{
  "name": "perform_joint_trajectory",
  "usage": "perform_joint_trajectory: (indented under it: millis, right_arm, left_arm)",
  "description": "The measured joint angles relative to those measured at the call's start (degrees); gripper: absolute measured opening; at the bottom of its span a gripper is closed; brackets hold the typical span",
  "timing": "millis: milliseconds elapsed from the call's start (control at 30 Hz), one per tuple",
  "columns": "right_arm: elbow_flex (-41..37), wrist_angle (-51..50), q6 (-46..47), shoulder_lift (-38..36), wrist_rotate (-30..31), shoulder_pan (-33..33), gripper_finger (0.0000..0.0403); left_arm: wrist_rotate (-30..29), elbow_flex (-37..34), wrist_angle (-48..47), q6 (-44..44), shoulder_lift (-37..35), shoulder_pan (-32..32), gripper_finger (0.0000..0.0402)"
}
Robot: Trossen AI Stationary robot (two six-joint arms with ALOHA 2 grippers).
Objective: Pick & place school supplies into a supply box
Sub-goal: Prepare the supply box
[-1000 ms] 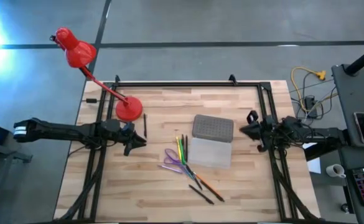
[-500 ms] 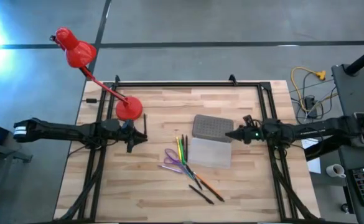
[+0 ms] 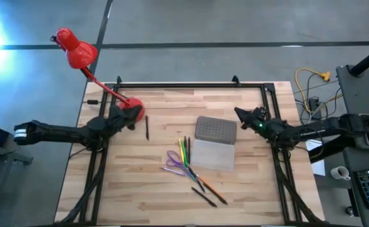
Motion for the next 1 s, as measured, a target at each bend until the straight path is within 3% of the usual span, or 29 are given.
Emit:
perform_joint_trajectory:
  millis: [100,167,300,400,533,767,900,1000]
  right_arm:
    - [1.8,-4.5,0.4,0.5,-6.6,-1.3,0.0025]
    - [6.4,-16.1,0.9,1.0,-10.8,-1.3,0.0038]
    - [22.1,-57.0,-2.4,2.2,-19.5,-1.3,0.0073]
    - [33.7,-85.5,-6.6,4.1,-20.2,-1.3,0.0098]
    - [42.5,-110.2,-8.9,5.0,-22.0,-1.3,0.0120]
    - [42.9,-120.9,-1.0,1.7,-28.8,1.3,0.0130]
    - [41.2,-122.0,8.7,3.2,-26.6,4.1,0.0127]
    - [41.0,-121.4,11.1,6.4,-23.7,4.6,0.0127]
  left_arm:
    - [-3.5,-0.1,-1.0,0.1,0.4,0.1,0.0093]
    - [-3.6,0.1,-1.5,5.5,0.9,0.1,0.0093]
    - [-2.2,0.9,-1.8,15.1,1.6,0.1,0.0093]
    - [-2.2,1.9,-1.4,19.2,2.1,0.1,0.0093]
    - [-2.1,3.5,-1.5,20.6,2.5,0.8,0.0093]
    - [4.1,11.0,-4.5,21.3,7.2,1.4,0.0093]
    - [8.1,22.4,-15.6,29.3,14.5,1.4,0.0093]
    - [12.4,33.7,-31.4,38.2,21.8,1.4,0.0093]
